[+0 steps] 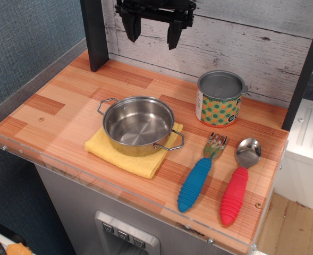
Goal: Move spoon to left of pot, yellow cloth.
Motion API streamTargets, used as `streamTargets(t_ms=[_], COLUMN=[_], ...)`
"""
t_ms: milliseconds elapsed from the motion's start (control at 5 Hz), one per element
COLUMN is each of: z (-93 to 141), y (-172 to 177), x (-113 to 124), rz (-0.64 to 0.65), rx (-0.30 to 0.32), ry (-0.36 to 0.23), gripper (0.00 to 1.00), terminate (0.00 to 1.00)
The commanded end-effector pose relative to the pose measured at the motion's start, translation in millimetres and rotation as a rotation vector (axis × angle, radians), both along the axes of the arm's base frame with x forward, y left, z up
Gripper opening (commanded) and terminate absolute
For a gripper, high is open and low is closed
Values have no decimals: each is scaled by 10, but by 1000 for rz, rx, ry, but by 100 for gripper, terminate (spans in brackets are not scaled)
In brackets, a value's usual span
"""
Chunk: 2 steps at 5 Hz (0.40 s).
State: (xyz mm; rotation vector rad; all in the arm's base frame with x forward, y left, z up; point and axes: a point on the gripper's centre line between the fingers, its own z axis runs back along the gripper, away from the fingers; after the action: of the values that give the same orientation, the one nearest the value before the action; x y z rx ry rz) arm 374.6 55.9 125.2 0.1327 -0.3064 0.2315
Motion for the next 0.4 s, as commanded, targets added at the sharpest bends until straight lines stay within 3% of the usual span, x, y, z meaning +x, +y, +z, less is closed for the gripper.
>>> streamTargets(t_ms=[0,200], z=[0,-22], y=[0,-121], x=[0,-104], rz=[0,-24], rx=[0,-63], ry=[0,29], gripper=[100,100], terminate=[0,0])
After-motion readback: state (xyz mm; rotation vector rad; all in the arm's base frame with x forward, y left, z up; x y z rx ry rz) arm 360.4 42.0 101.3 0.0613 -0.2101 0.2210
